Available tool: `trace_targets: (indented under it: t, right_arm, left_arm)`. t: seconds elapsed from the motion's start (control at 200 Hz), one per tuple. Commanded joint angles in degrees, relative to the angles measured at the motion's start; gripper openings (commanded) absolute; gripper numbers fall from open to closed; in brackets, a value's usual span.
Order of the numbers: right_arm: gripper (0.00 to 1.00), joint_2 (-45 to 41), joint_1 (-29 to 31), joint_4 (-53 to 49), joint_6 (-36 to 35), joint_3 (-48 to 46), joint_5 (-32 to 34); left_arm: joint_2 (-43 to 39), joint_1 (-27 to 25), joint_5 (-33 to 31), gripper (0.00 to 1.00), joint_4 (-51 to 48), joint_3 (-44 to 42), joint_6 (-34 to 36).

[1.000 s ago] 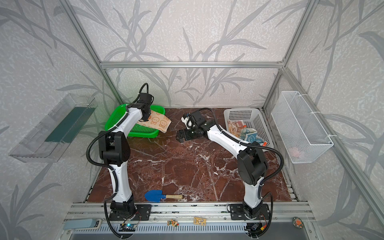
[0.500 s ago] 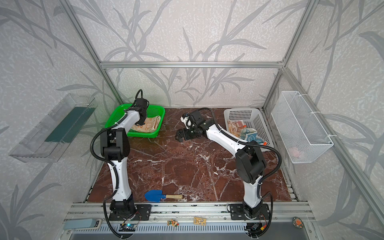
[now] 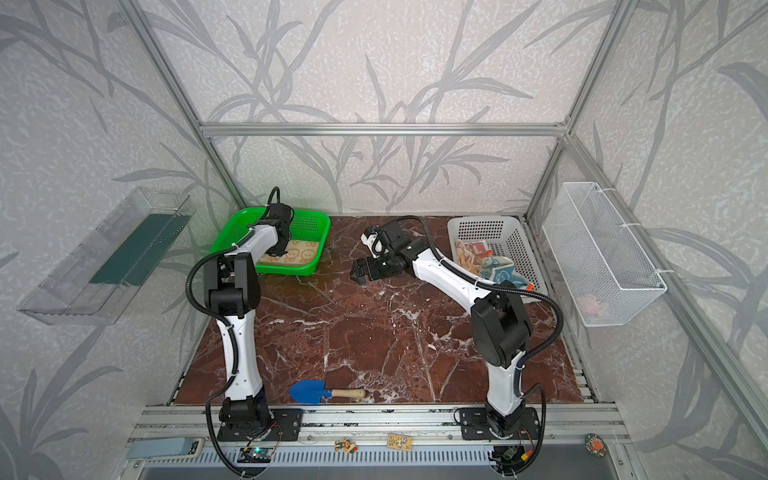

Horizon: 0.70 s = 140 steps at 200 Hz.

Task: Fold and stack the towels
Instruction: 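Lower the towel into the green basket and open the left gripper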

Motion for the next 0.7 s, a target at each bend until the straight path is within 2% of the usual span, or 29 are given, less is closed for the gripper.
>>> trace_targets:
  t: [0.0,0.15,0.19,0.205,0.24,0.255,0.495,0.605,0.695]
  right_arm:
    - [0.99,-2.3,0.3,0.3,-0.1,-1.3,-1.5]
    - [0.99,-3.4,0.3,0.6,0.3,-2.6,-1.7]
    - [0.99,-3.8,0.3,0.5,0.3,-3.0,-1.6]
    - [0.99,-3.9,0.3,0.5,0.3,-3.1,-1.6]
    - [0.99,-4.2,0.3,0.5,0.3,-3.4,-1.5]
    - [0.99,-4.3,0.3,0.4,0.3,-3.6,-1.5]
    - [0.99,-6.6,0.3,0.4,0.8,-4.7,-0.7]
    - [0.99,-8.5,0.3,-0.7,0.3,-4.8,0.9]
    - [0.99,-10.6,0.3,-2.1,-0.6,-5.6,4.3]
  left_arm:
    - [1.0,1.3,-0.1,0.0,-1.2,3.1,-2.0]
    - [1.1,2.2,1.9,0.01,-0.1,3.8,-2.6]
    - [1.8,2.3,2.9,0.2,-1.4,5.0,-3.4]
    - [2.0,2.3,3.1,0.38,-2.1,5.4,-3.8]
    - [2.2,2.2,3.5,0.93,-3.4,6.4,-4.9]
    - [2.2,2.2,3.7,0.98,-3.9,6.7,-5.4]
    - [-4.4,0.3,5.2,0.99,-4.9,7.2,-8.1]
    - [-9.6,-2.2,3.9,0.99,-4.4,7.0,-7.8]
    - [-15.7,-5.8,0.4,0.99,0.7,2.6,-5.2]
